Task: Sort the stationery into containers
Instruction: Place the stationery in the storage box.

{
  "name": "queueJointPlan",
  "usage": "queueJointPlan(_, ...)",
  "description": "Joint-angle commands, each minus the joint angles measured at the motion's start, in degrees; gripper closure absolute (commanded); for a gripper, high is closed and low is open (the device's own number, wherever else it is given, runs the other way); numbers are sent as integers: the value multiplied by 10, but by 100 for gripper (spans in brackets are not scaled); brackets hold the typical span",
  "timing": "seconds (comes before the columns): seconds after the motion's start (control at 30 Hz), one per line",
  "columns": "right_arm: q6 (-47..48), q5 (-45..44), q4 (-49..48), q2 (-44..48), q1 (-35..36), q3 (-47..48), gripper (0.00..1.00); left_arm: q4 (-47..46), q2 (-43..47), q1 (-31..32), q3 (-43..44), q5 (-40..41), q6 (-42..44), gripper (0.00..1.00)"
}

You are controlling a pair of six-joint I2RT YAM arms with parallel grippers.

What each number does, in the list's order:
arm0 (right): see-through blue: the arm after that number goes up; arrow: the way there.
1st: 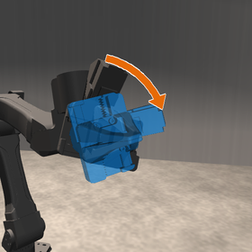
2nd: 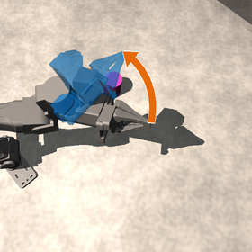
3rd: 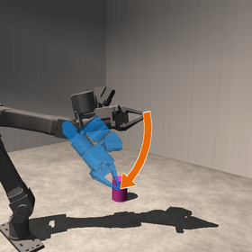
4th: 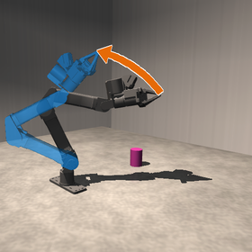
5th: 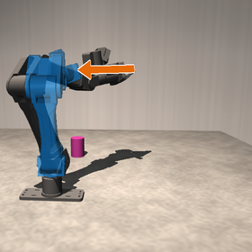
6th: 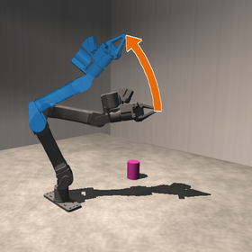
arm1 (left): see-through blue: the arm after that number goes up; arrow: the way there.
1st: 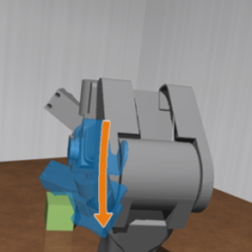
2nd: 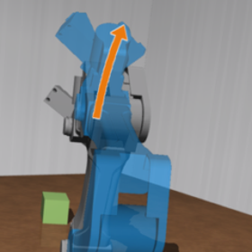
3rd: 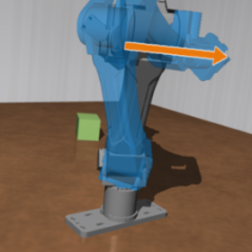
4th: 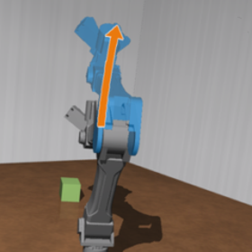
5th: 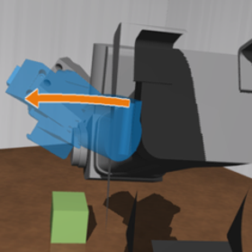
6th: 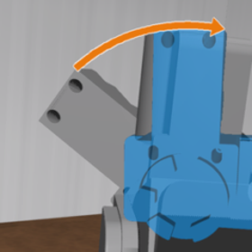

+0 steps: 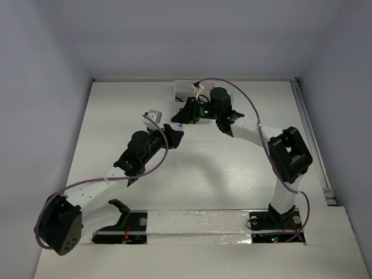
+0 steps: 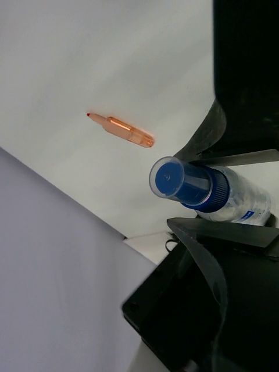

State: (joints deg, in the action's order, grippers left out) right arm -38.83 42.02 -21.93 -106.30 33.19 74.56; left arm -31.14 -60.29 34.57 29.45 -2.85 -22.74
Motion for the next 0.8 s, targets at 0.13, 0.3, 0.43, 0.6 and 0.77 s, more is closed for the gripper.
queueJointPlan(0.13,46,-99,7,12,-1,44,100,-16,70,2,-16,80,4,25)
queueJointPlan(0.3,117,-233,44,-12,-1,105,100,5,120,2,-33,130,2,13)
queueJointPlan(0.43,168,-321,7,-33,-1,125,100,13,133,2,-47,166,7,10)
queueJointPlan(0.6,240,-412,-55,-73,-1,141,100,-1,119,2,-51,163,17,10)
queueJointPlan(0.77,283,-446,-98,-109,-1,153,100,-7,120,2,-55,172,30,9)
